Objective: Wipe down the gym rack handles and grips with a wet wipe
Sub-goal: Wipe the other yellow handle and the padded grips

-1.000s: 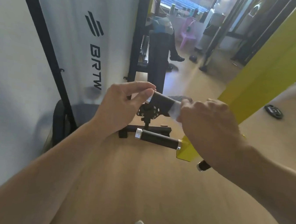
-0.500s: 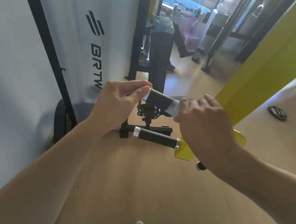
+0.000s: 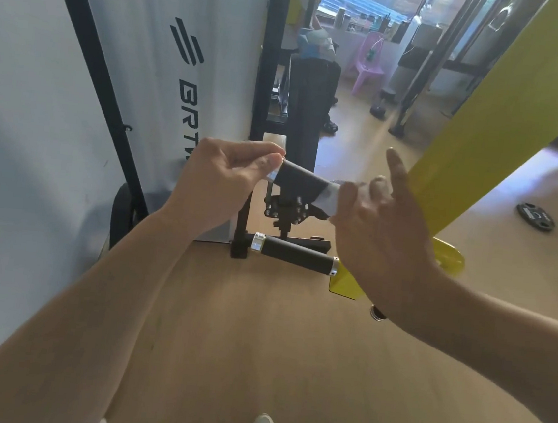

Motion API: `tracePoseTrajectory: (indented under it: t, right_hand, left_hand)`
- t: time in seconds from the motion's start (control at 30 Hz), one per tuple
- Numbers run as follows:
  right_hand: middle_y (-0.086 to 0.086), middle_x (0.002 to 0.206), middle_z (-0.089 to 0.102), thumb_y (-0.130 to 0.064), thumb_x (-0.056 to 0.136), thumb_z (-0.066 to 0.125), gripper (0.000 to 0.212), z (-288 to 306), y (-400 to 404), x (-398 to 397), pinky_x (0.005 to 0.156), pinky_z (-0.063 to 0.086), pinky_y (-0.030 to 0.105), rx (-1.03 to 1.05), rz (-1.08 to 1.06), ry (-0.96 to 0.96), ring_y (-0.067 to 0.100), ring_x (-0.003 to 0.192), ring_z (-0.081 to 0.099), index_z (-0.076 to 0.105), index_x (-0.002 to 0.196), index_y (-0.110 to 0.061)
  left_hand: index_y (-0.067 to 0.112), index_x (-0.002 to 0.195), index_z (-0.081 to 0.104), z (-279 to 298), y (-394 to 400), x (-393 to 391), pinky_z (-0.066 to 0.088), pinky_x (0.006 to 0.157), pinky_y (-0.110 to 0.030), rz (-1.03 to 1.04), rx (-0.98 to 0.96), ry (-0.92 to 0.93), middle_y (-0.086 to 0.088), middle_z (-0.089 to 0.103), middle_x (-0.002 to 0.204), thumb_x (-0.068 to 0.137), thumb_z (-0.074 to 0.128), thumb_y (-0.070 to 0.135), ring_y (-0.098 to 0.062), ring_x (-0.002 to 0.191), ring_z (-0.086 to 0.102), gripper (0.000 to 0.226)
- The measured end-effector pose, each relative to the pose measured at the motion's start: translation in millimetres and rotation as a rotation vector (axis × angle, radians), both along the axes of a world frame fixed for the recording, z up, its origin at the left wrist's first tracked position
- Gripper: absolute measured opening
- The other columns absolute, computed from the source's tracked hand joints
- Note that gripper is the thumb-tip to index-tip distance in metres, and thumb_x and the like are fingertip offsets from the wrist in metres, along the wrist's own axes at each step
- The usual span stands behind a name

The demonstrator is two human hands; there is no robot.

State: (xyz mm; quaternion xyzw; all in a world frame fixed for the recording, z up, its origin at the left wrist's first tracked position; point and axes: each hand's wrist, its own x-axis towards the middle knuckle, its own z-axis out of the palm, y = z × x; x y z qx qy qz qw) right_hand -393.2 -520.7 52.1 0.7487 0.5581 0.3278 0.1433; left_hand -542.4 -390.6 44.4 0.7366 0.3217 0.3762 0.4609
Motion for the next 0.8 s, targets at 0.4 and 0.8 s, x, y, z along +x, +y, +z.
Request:
tracePoseTrajectory:
  t: [0.4, 0.8]
  right_hand:
    - [0.012, 0.082, 0.064, -0.012, 0.088, 0.007, 0.054, 12, -12, -3, 0.119, 0.012, 0.057, -0.179, -0.015, 0.024, 0.033, 0.086, 0.064, 0.058, 0.102, 0.000]
    - [0.018, 0.087, 0.068, -0.013, 0.099, 0.010, 0.051, -7, 16, -8, 0.115, 0.027, 0.057, 0.008, 0.110, 0.121, 0.037, 0.091, 0.068, 0.059, 0.107, 0.003]
  left_hand:
    - [0.012, 0.116, 0.074, -1, -7, -3, 0.024, 0.067, 0.005, -0.014, 0.008, -0.004, 0.012, 0.068, 0.086, 0.095, 0.064, 0.022, -0.008, 0.068, 0.056, 0.025]
    - [0.010, 0.119, 0.072, 0, -11, -6, 0.030, 0.041, 0.001, 0.021, 0.057, 0.020, 0.014, 0.067, 0.090, 0.097, 0.062, 0.021, -0.001, 0.048, 0.055, 0.027]
